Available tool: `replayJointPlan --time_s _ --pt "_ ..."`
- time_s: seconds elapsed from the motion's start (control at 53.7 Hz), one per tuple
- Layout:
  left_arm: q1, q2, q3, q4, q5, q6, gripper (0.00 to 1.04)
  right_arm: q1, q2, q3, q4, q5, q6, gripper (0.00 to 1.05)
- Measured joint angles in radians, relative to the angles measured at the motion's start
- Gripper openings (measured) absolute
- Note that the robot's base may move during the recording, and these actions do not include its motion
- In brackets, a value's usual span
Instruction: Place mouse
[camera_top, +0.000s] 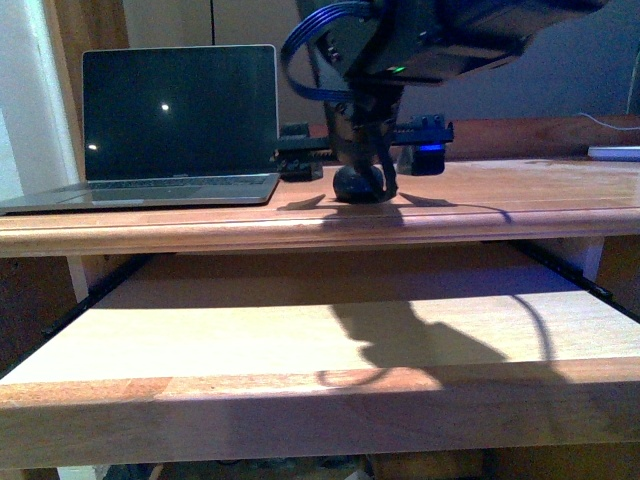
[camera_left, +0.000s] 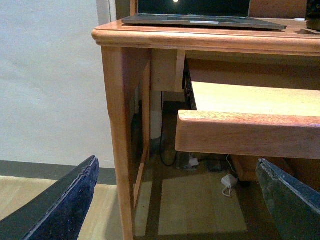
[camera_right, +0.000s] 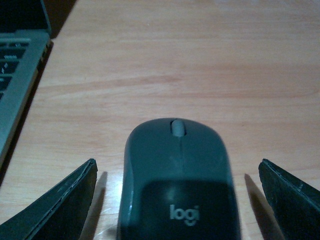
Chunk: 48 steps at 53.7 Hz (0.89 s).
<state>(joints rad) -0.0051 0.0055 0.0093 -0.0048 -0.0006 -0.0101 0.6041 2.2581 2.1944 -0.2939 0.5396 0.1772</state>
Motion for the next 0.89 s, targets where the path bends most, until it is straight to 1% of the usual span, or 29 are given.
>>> replayJointPlan --time_s 0.168,0.261,0.28,0.335,0.429,0.484,0.596,0.745,0.894 --pt "0.0 0.0 0.0 0.0 0.0 0.0 0.97 -0.046 -0.206 -0.246 0.187 -0.107 0.01 0.97" --pt "0.0 0.0 0.0 0.0 0.0 0.0 0.97 -0.087 -0.429 -0.494 0.349 -0.211 -0.008 0.97" --pt "0.0 0.0 0.0 0.0 0.0 0.0 0.97 -0.092 -0.454 -0.522 0.363 -0.217 -0.008 0.97" --pt "0.0 0.0 0.0 0.0 0.0 0.0 0.97 -0.114 -0.568 -0.655 0.424 -0.301 -0.018 0.97" --pt "0.0 0.0 0.0 0.0 0.0 0.0 0.97 -0.18 -0.827 -1.01 0.522 -0.519 -0.072 0.97" --pt "0.0 0.0 0.0 0.0 0.0 0.0 0.97 -0.228 -0.933 -1.194 0.547 -0.629 -0.101 0.97" --pt "0.0 0.0 0.0 0.0 0.0 0.0 0.97 -0.34 -1.088 -1.492 0.569 -0.8 -0.156 0.97" --pt "0.0 0.0 0.0 0.0 0.0 0.0 0.97 -0.423 -1.177 -1.682 0.583 -0.914 -0.211 0.97" --pt "0.0 0.0 0.0 0.0 0.0 0.0 0.97 -0.448 -1.215 -1.782 0.599 -0.944 -0.251 0.97"
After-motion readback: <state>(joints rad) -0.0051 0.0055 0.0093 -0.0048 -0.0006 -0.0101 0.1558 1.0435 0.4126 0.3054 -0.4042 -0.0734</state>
